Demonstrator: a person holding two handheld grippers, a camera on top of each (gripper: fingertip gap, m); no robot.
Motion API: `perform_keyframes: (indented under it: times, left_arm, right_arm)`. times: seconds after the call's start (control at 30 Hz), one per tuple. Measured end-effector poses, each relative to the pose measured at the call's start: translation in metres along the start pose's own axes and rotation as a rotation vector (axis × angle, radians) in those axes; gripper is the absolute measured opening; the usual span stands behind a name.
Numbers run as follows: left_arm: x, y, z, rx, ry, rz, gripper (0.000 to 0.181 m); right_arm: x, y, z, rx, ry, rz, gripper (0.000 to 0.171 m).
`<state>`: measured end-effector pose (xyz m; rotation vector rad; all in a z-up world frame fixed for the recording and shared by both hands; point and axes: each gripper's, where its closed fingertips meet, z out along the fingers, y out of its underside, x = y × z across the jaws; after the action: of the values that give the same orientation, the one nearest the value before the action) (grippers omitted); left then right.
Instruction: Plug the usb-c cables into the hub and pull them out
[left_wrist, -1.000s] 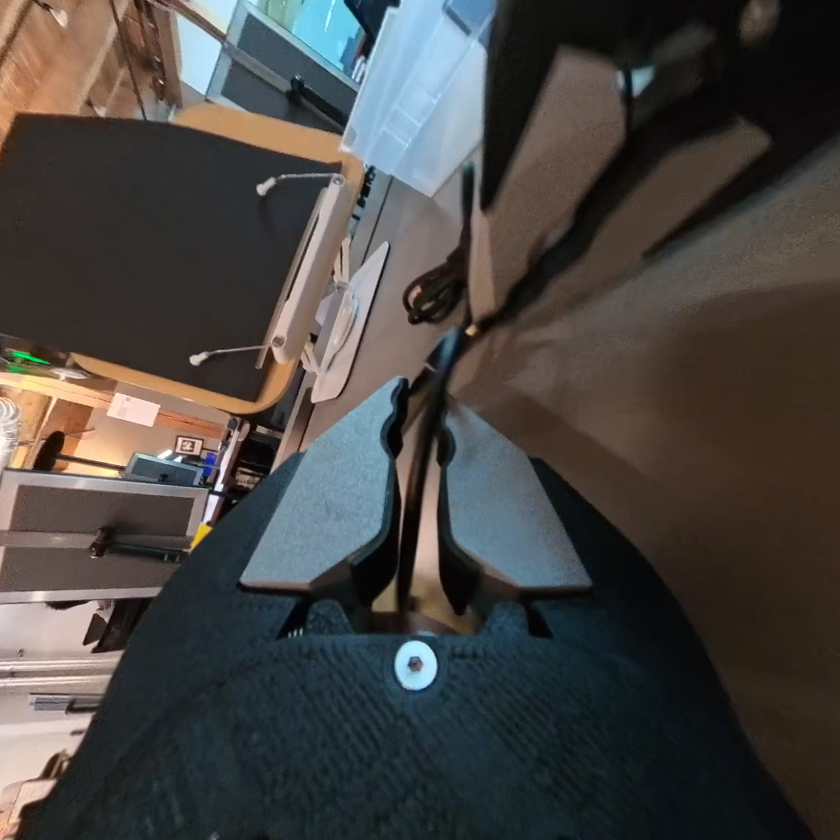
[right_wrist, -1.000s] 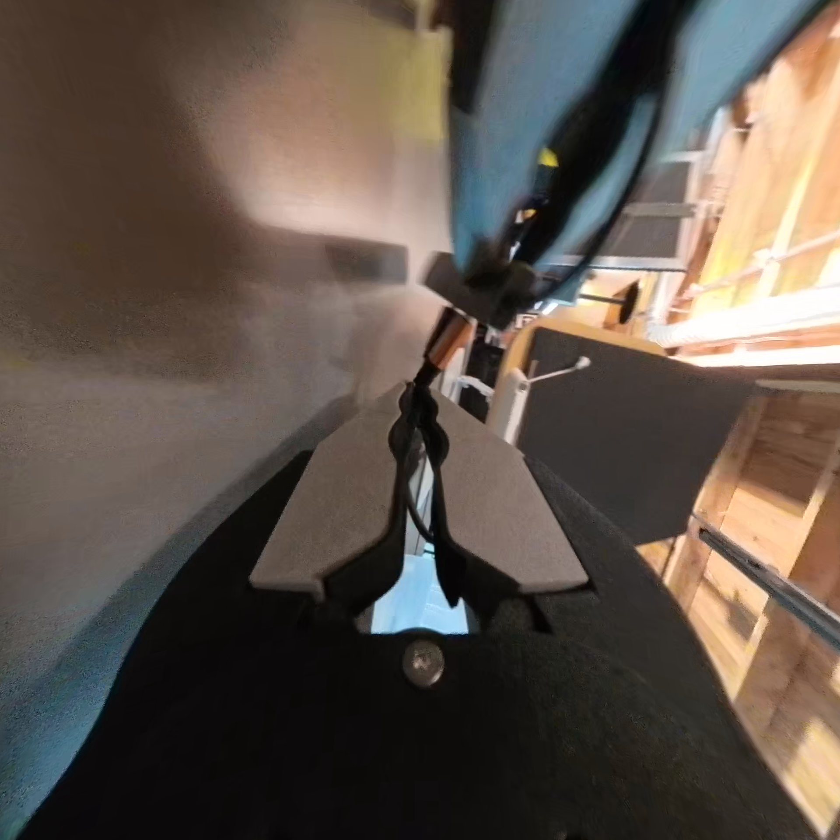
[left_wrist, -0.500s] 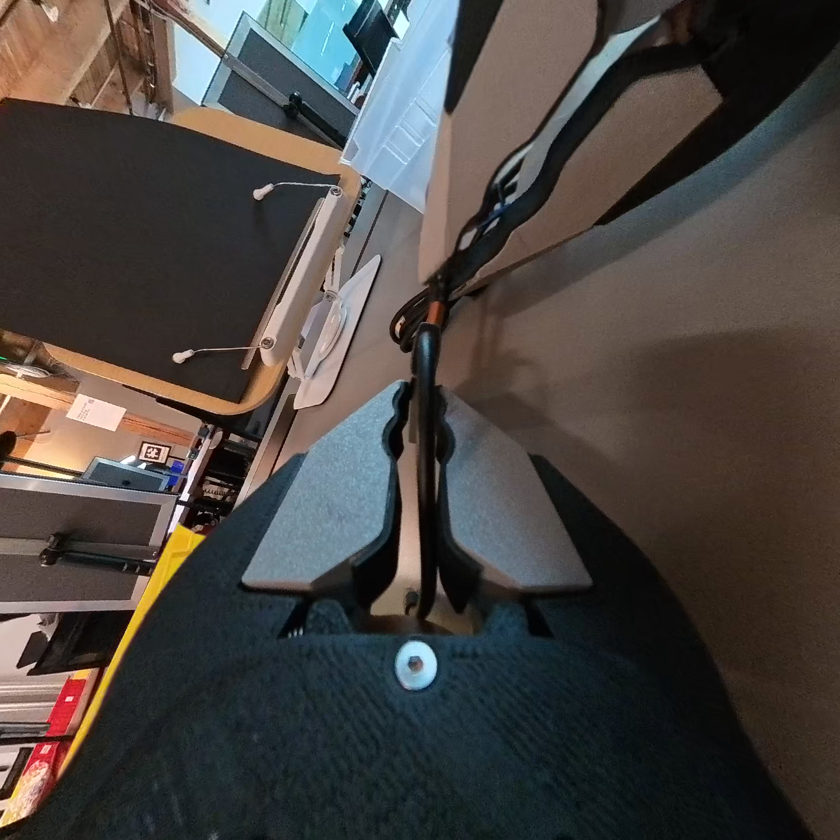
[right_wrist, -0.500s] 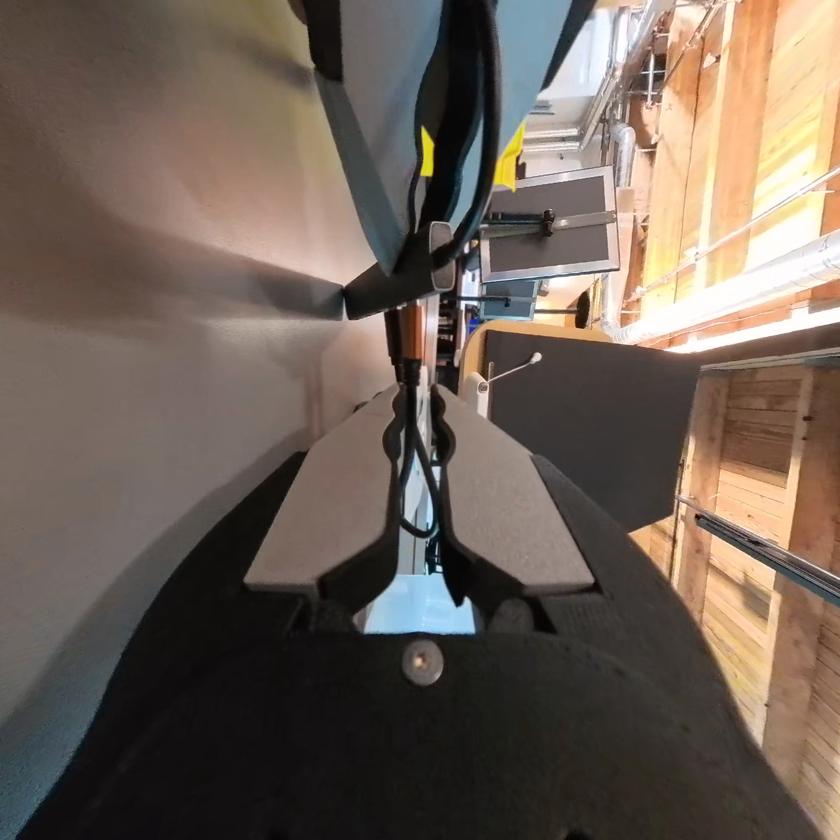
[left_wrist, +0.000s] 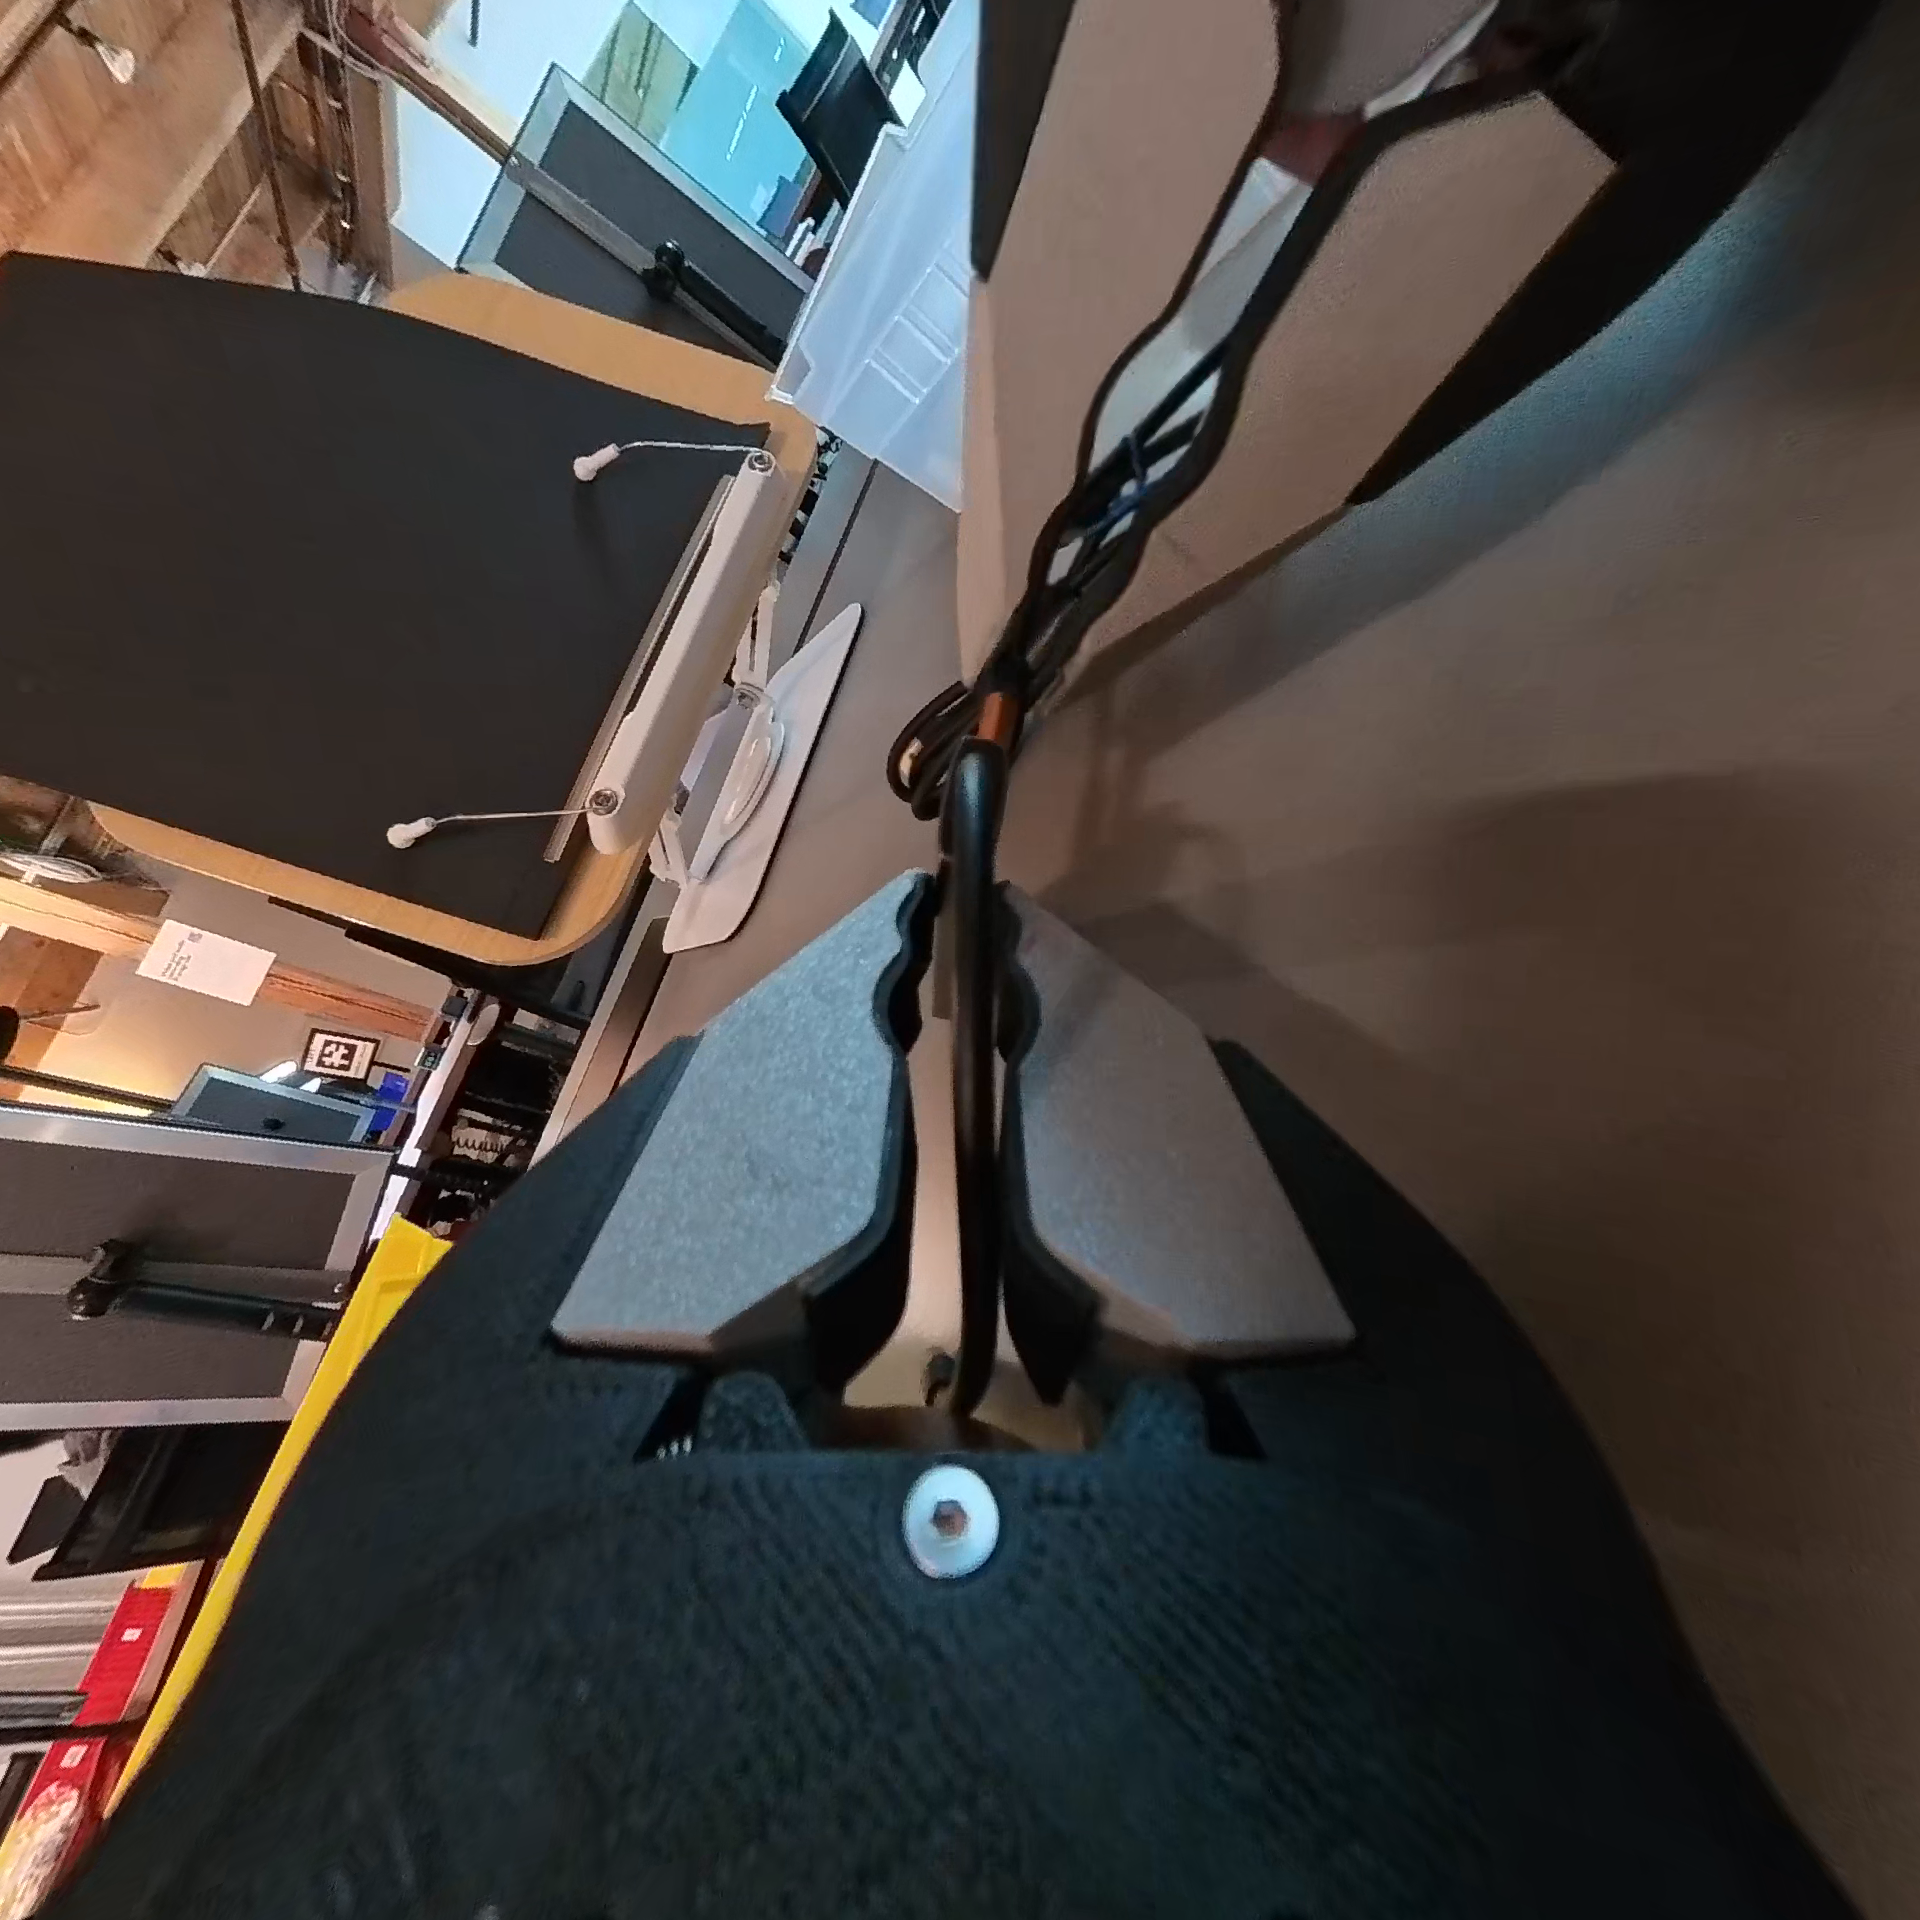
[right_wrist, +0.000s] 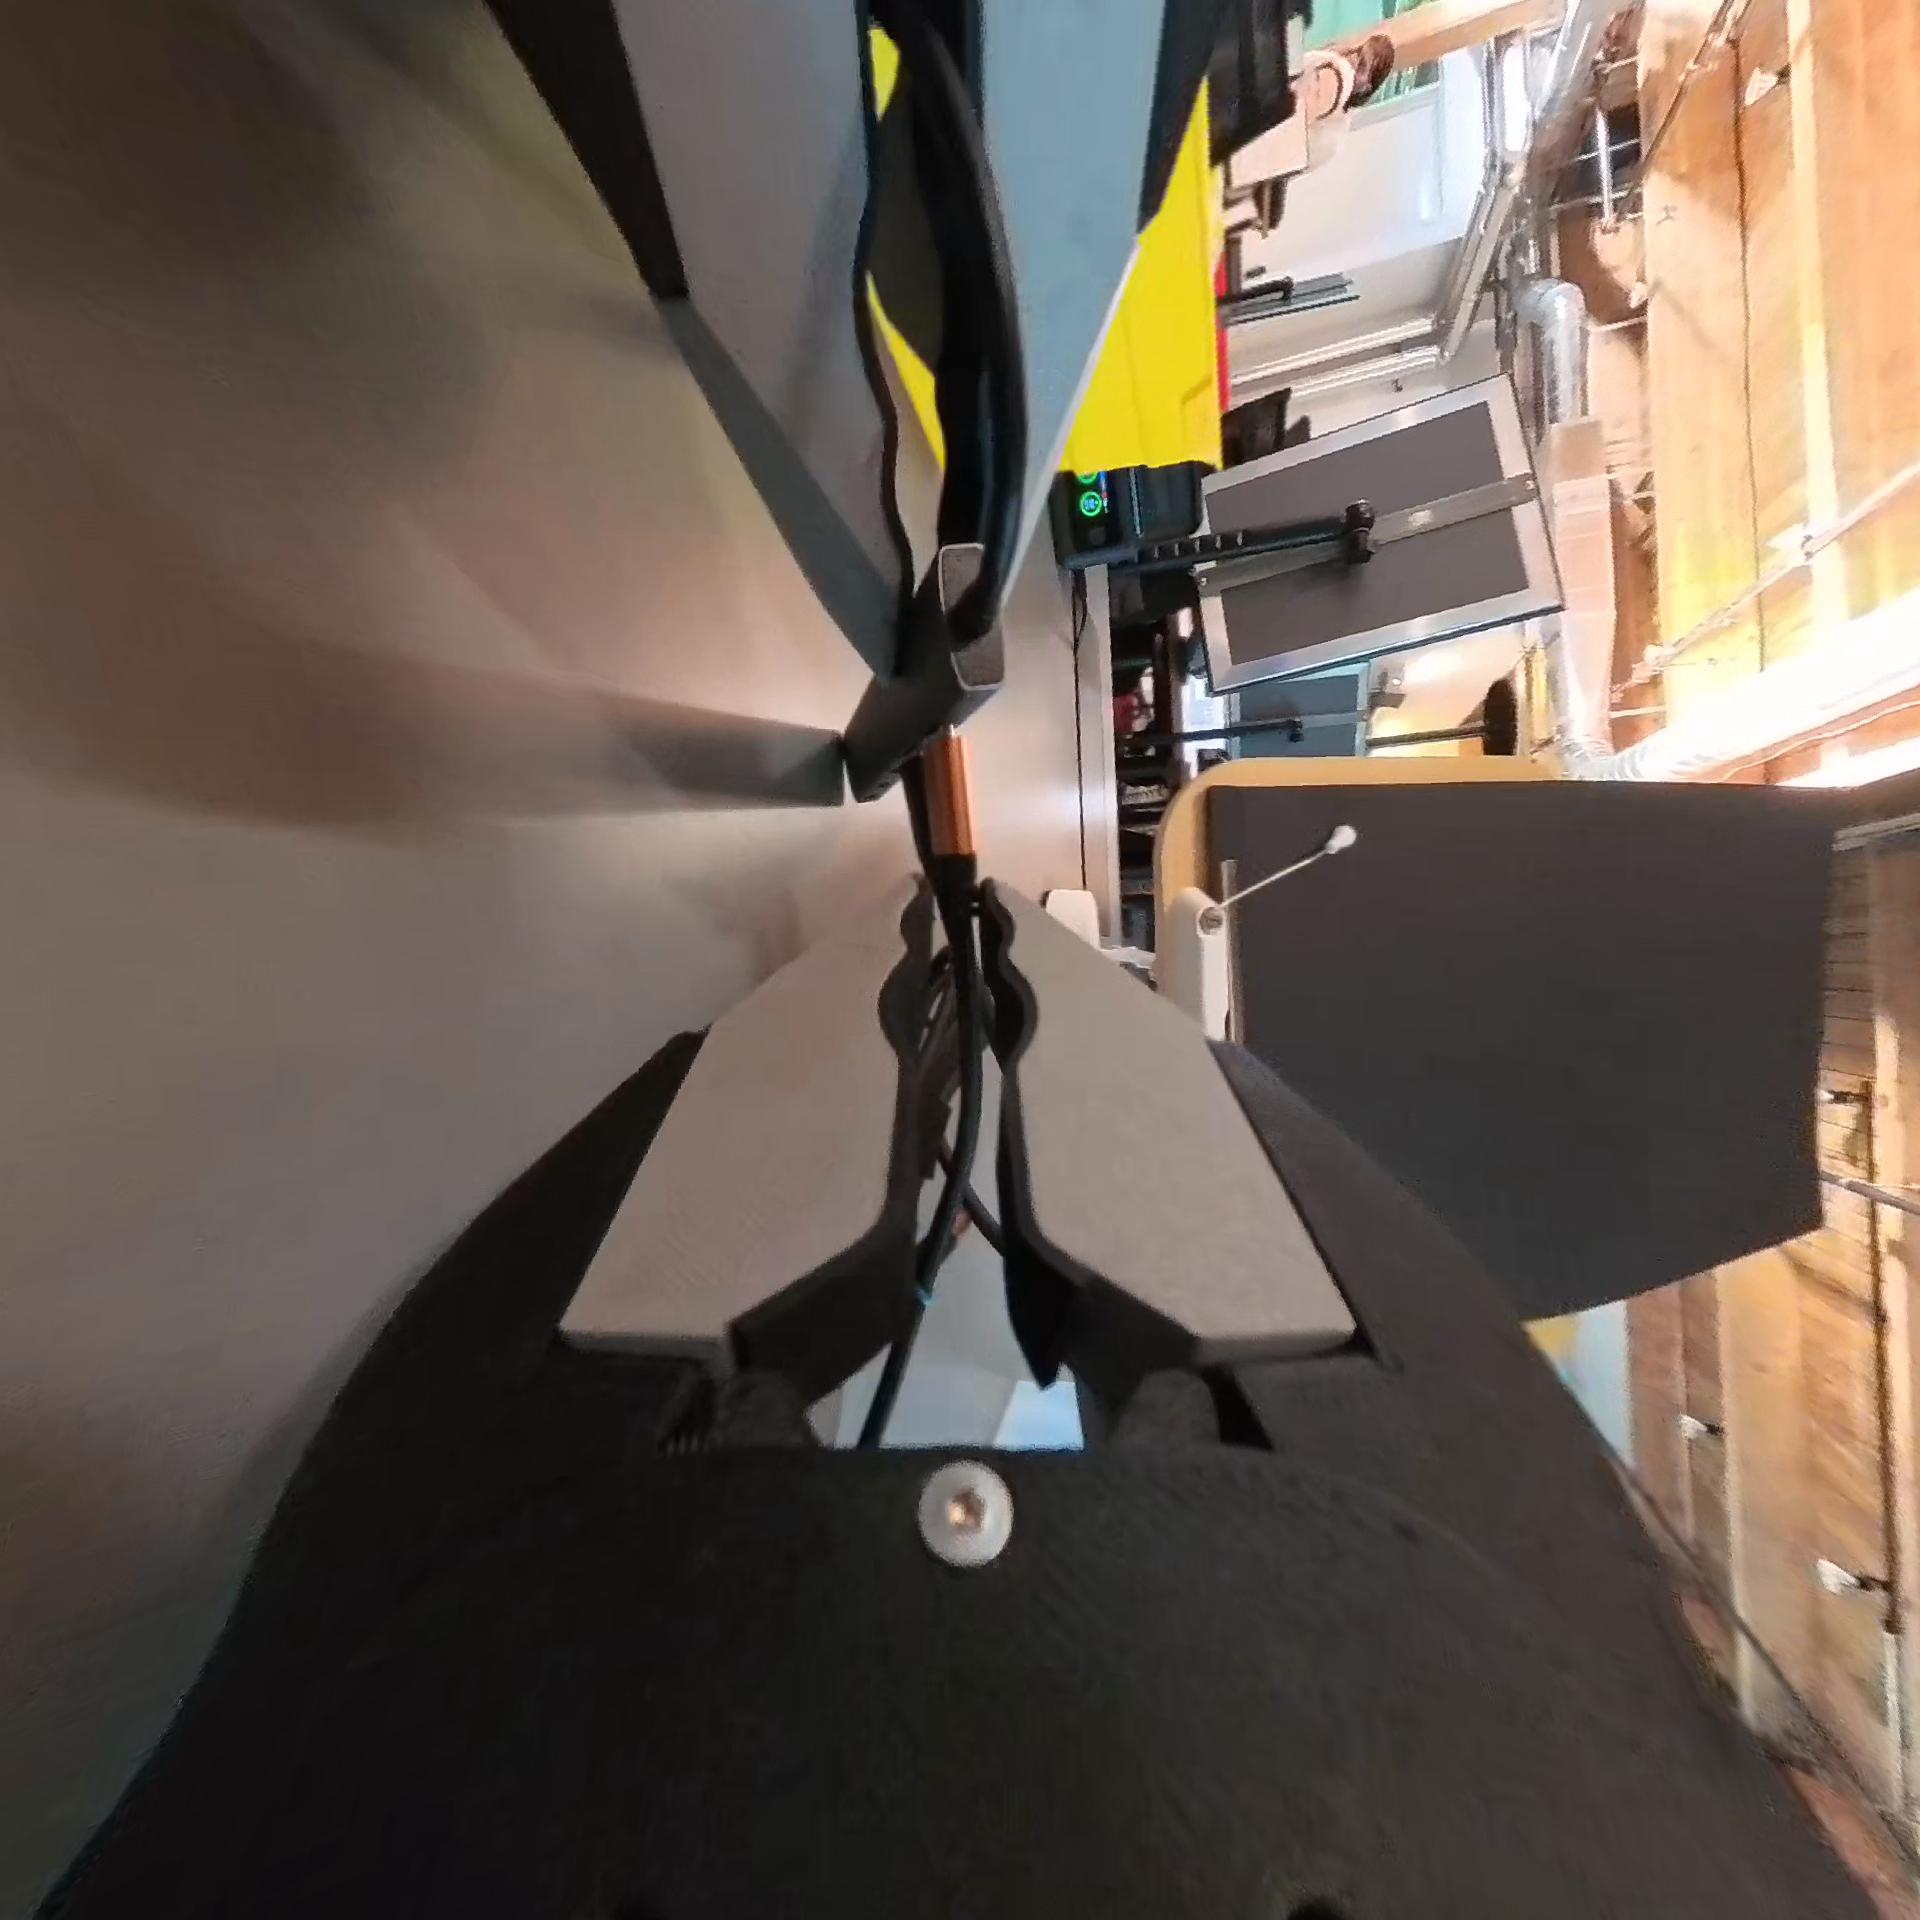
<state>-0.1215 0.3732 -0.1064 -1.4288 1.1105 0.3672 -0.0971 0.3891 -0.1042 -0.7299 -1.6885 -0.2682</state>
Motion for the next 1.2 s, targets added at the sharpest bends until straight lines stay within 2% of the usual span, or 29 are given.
perform_keyframes:
  times: [0.27, 0.4, 0.67, 0.97, 1.2]
  left_arm:
    - [0.002, -0.002, -0.001, 0.012, 0.011, -0.001, 0.007]
    - [0.007, -0.001, 0.0, 0.007, -0.001, 0.089, 0.007]
    - [0.012, -0.005, -0.001, -0.007, 0.008, 0.121, 0.006]
    - [0.015, -0.007, 0.0, -0.027, 0.011, 0.127, 0.006]
    - [0.016, -0.011, -0.009, 0.032, 0.058, 0.062, 0.006]
  right_arm:
    - [-0.002, -0.004, -0.001, 0.04, -0.022, 0.005, 0.004]
    - [-0.006, -0.003, -0.001, 0.022, -0.041, -0.032, 0.004]
    - [-0.01, -0.003, -0.005, 0.013, -0.089, -0.049, 0.003]
    - [-0.011, -0.002, -0.008, -0.025, -0.073, -0.098, 0.002]
    - [-0.01, -0.013, -0.017, 0.048, -0.096, -0.057, 0.001]
